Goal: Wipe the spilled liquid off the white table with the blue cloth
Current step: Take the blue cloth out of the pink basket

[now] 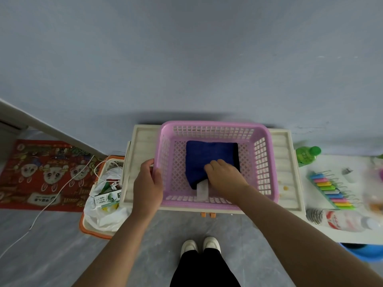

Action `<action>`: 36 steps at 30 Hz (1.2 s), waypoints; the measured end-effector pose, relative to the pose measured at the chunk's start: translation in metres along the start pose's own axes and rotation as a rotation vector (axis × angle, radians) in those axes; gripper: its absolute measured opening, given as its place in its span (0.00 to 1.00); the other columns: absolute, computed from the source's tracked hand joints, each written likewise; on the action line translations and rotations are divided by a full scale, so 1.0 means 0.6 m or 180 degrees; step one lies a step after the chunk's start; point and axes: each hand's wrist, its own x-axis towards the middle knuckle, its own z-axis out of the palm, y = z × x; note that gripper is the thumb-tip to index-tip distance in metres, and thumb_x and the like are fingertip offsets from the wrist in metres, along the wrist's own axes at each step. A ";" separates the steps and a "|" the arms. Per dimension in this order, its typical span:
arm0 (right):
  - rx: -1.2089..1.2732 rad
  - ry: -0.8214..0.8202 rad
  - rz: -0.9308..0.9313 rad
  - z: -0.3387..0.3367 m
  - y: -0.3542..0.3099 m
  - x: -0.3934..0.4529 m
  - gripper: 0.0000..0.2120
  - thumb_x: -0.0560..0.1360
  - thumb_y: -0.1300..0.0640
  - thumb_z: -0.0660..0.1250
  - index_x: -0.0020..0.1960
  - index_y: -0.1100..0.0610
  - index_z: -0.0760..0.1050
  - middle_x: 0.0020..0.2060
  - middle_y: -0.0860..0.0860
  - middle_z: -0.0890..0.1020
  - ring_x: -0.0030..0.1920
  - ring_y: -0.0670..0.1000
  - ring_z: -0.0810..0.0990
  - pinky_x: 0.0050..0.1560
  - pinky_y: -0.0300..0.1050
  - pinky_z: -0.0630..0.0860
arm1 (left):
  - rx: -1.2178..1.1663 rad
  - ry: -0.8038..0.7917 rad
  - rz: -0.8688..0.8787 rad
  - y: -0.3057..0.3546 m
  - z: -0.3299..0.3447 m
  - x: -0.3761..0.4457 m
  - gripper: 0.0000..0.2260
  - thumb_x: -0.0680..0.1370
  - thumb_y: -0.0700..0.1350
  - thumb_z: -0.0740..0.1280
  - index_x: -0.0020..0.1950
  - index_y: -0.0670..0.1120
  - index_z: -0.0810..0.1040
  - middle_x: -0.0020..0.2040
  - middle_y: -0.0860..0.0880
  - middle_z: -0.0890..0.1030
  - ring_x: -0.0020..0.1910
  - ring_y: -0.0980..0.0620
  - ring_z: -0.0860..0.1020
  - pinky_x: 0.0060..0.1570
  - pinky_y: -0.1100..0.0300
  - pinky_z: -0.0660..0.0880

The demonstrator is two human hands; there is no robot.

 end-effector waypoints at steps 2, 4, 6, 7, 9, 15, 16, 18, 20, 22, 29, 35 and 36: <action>0.0514 0.0131 0.0461 -0.011 0.004 0.006 0.09 0.79 0.61 0.53 0.57 0.59 0.67 0.54 0.56 0.75 0.51 0.55 0.74 0.45 0.47 0.71 | 0.0003 0.0009 0.0015 0.001 -0.001 0.001 0.13 0.80 0.45 0.56 0.62 0.43 0.70 0.45 0.53 0.75 0.37 0.63 0.72 0.33 0.72 0.67; 0.1069 0.0281 0.0816 -0.025 0.009 0.011 0.08 0.80 0.57 0.54 0.54 0.60 0.66 0.50 0.56 0.77 0.44 0.57 0.76 0.36 0.47 0.68 | 0.0019 0.0018 0.0013 0.002 0.000 0.001 0.12 0.81 0.44 0.56 0.62 0.43 0.70 0.44 0.52 0.76 0.37 0.62 0.73 0.33 0.70 0.67; 0.1415 0.0439 0.0960 -0.037 0.012 0.011 0.10 0.79 0.51 0.56 0.49 0.58 0.64 0.44 0.56 0.78 0.34 0.54 0.73 0.27 0.44 0.62 | 0.0054 0.0020 0.0003 0.002 0.000 0.001 0.12 0.81 0.44 0.56 0.62 0.42 0.70 0.44 0.51 0.75 0.37 0.58 0.73 0.33 0.69 0.68; 0.1438 0.0488 0.0956 -0.044 0.013 0.010 0.13 0.78 0.47 0.58 0.48 0.57 0.63 0.40 0.54 0.78 0.32 0.52 0.71 0.25 0.43 0.61 | 0.0073 0.0024 -0.0004 0.003 0.001 0.001 0.12 0.81 0.43 0.56 0.62 0.42 0.70 0.44 0.50 0.75 0.37 0.57 0.74 0.33 0.69 0.68; 0.1402 0.0453 0.0953 -0.058 0.014 0.005 0.20 0.73 0.39 0.62 0.49 0.55 0.65 0.37 0.50 0.74 0.33 0.51 0.72 0.27 0.42 0.65 | 0.0103 0.0023 -0.0027 0.005 0.001 0.002 0.12 0.80 0.43 0.56 0.62 0.42 0.70 0.44 0.50 0.75 0.38 0.54 0.74 0.33 0.68 0.68; 0.1699 0.0196 0.0752 -0.082 0.023 -0.029 0.13 0.73 0.44 0.66 0.47 0.54 0.70 0.39 0.50 0.76 0.39 0.51 0.75 0.35 0.44 0.70 | 0.0220 -0.0103 -0.0080 0.013 -0.006 0.003 0.12 0.81 0.44 0.55 0.62 0.42 0.69 0.45 0.47 0.76 0.39 0.50 0.75 0.34 0.64 0.70; 0.1801 0.0235 0.0648 -0.088 0.024 -0.039 0.13 0.74 0.45 0.66 0.45 0.54 0.71 0.38 0.49 0.77 0.39 0.51 0.76 0.35 0.43 0.71 | 0.0240 -0.0135 -0.0082 0.014 -0.008 0.004 0.13 0.81 0.44 0.55 0.62 0.42 0.69 0.45 0.47 0.76 0.38 0.51 0.75 0.33 0.65 0.69; 0.1989 0.0321 0.0473 -0.099 0.021 -0.062 0.14 0.75 0.45 0.63 0.48 0.56 0.74 0.40 0.51 0.81 0.39 0.51 0.78 0.39 0.43 0.74 | 0.0278 -0.0215 -0.0129 0.016 -0.011 0.006 0.13 0.81 0.44 0.55 0.63 0.41 0.69 0.44 0.48 0.76 0.36 0.52 0.75 0.30 0.67 0.67; 0.2078 0.0402 0.0381 -0.113 0.013 -0.086 0.14 0.78 0.46 0.59 0.53 0.56 0.75 0.43 0.52 0.82 0.37 0.48 0.77 0.39 0.40 0.73 | 0.0312 -0.0309 -0.0179 0.015 -0.013 0.009 0.14 0.81 0.45 0.55 0.63 0.41 0.69 0.44 0.48 0.77 0.35 0.52 0.75 0.29 0.67 0.67; 0.2102 0.0495 0.0372 -0.127 0.002 -0.110 0.14 0.79 0.48 0.58 0.56 0.55 0.74 0.45 0.53 0.81 0.37 0.47 0.75 0.39 0.38 0.71 | 0.0349 -0.0421 -0.0190 0.017 -0.017 0.011 0.14 0.81 0.46 0.55 0.63 0.41 0.69 0.47 0.45 0.79 0.38 0.51 0.76 0.29 0.67 0.68; 0.2836 0.0992 0.1025 -0.174 -0.060 -0.215 0.05 0.74 0.50 0.67 0.44 0.52 0.76 0.32 0.44 0.78 0.30 0.41 0.74 0.33 0.28 0.70 | 0.0568 -0.0385 0.0099 0.044 -0.063 -0.001 0.17 0.80 0.46 0.58 0.66 0.39 0.69 0.64 0.40 0.74 0.62 0.42 0.74 0.60 0.47 0.73; 0.4111 0.0997 0.2052 -0.139 -0.145 -0.329 0.13 0.63 0.48 0.77 0.38 0.55 0.77 0.31 0.47 0.83 0.29 0.43 0.80 0.27 0.33 0.72 | 0.0327 -0.0972 0.0682 0.039 -0.120 -0.085 0.11 0.80 0.45 0.55 0.55 0.42 0.74 0.48 0.50 0.75 0.45 0.53 0.74 0.38 0.65 0.67; 0.4132 0.0967 0.2233 -0.123 -0.160 -0.346 0.13 0.64 0.49 0.76 0.38 0.56 0.77 0.30 0.49 0.83 0.28 0.43 0.80 0.27 0.33 0.72 | 0.0310 -0.1133 0.0686 0.032 -0.126 -0.101 0.11 0.80 0.45 0.55 0.55 0.42 0.74 0.48 0.50 0.75 0.46 0.52 0.74 0.41 0.61 0.67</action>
